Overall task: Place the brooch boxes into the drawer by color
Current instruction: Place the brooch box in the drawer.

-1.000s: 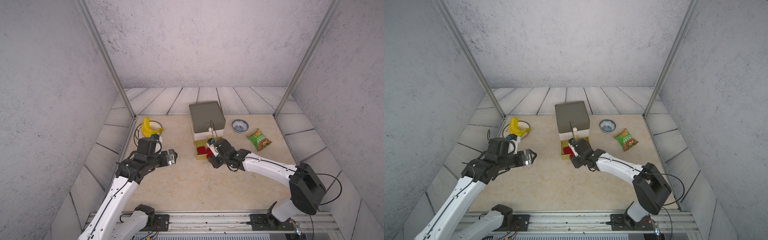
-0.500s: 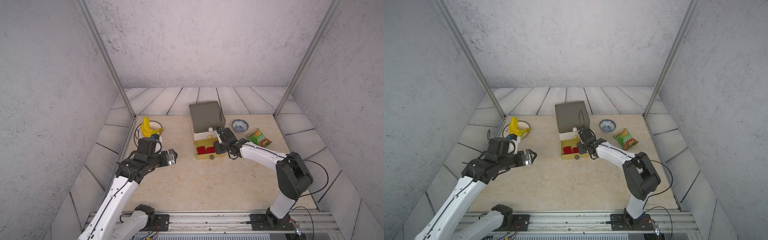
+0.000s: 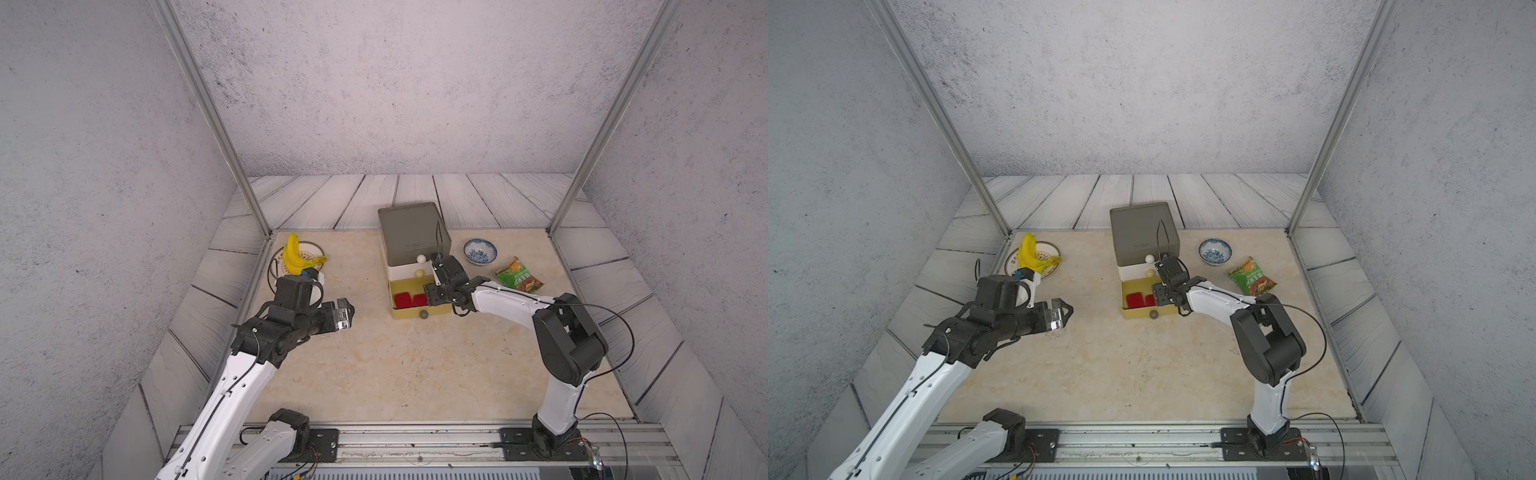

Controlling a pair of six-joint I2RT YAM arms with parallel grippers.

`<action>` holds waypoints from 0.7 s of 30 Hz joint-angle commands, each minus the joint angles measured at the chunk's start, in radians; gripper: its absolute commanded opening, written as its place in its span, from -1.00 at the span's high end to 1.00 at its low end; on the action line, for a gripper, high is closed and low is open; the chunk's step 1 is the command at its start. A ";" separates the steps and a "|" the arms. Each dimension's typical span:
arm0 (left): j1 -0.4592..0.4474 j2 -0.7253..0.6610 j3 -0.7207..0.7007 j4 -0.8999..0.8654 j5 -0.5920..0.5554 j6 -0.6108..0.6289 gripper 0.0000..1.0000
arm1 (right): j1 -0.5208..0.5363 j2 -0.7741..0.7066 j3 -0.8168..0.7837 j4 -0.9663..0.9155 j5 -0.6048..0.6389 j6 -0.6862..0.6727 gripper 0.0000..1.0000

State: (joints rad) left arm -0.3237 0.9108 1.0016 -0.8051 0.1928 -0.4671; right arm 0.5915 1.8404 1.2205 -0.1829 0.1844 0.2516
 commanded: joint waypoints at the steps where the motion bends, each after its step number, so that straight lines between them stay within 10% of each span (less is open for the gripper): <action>1: -0.006 0.000 0.016 -0.011 -0.012 0.018 -0.96 | -0.004 -0.018 0.024 0.019 0.036 -0.004 -0.51; 11: -0.006 -0.002 0.014 -0.006 -0.010 0.015 -0.96 | -0.004 -0.195 -0.102 -0.008 -0.008 0.002 -0.43; 17: -0.007 0.000 0.010 0.002 -0.004 0.009 -0.96 | -0.004 -0.221 -0.137 -0.061 -0.102 0.054 0.90; 21: -0.006 -0.003 0.014 0.000 -0.003 0.008 -0.96 | -0.004 -0.172 -0.133 -0.040 -0.138 0.100 1.00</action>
State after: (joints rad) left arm -0.3237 0.9108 1.0016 -0.8047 0.1879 -0.4675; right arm 0.5915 1.6318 1.0924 -0.2100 0.0956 0.3058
